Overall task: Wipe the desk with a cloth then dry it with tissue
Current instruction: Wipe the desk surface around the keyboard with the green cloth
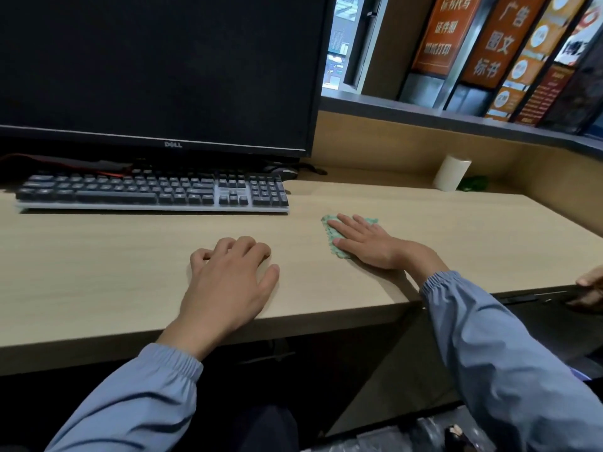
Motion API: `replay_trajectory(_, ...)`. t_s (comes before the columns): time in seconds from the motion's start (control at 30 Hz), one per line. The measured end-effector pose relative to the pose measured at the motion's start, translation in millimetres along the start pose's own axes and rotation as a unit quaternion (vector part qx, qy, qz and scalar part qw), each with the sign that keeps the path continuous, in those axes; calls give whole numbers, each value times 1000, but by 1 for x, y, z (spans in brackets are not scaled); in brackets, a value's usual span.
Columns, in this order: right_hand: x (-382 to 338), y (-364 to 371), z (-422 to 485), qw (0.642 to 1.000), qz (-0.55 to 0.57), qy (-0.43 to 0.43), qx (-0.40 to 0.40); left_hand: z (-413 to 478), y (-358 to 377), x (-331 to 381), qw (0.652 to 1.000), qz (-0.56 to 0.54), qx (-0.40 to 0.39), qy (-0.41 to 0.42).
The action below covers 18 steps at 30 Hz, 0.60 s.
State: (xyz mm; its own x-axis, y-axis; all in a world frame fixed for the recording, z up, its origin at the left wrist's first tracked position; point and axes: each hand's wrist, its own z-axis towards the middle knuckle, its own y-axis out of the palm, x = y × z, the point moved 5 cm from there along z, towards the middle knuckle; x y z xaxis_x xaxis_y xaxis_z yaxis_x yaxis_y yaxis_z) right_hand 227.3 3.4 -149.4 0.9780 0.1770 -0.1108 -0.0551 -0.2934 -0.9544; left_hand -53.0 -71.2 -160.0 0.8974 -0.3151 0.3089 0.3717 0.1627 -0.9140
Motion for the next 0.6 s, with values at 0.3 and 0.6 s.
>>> replay_trajectory(0.3,19,-30,95,999,-14,36,18,7,-5,-3,998,-50,-2,-25)
replay_trajectory(0.6,27,-59,163,997,-15,76,-9,12,-2,-9,994,-97,-31,-47)
